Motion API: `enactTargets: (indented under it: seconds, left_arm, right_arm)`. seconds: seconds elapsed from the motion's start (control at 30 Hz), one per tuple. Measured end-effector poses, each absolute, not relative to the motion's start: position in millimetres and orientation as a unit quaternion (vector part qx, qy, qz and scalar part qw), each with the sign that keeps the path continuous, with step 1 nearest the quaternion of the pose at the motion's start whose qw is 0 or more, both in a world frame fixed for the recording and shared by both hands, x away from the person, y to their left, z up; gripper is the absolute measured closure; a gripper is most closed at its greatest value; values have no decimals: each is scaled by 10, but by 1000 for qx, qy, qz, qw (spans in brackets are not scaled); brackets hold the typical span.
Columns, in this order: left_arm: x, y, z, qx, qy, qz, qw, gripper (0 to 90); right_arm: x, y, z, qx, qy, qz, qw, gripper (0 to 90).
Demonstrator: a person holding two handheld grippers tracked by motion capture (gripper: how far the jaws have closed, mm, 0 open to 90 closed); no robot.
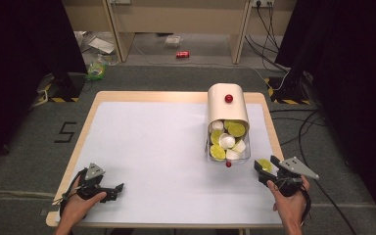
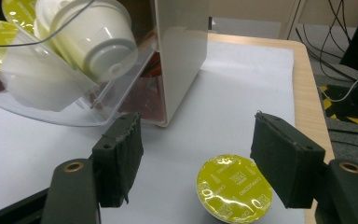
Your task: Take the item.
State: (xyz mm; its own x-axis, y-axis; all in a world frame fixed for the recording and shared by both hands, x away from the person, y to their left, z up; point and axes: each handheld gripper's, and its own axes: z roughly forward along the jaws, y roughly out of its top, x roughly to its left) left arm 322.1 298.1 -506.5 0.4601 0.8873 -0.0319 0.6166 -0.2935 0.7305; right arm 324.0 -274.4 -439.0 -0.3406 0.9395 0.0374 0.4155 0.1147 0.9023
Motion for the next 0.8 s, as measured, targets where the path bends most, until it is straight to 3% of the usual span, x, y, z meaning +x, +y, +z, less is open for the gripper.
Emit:
enactTargets:
  seconds: [0.8]
  left_arm:
    - [3221, 2981, -5065, 780, 482, 194, 348, 1]
  right_arm:
    - [3048, -2640, -4379, 474, 694, 457, 291, 330]
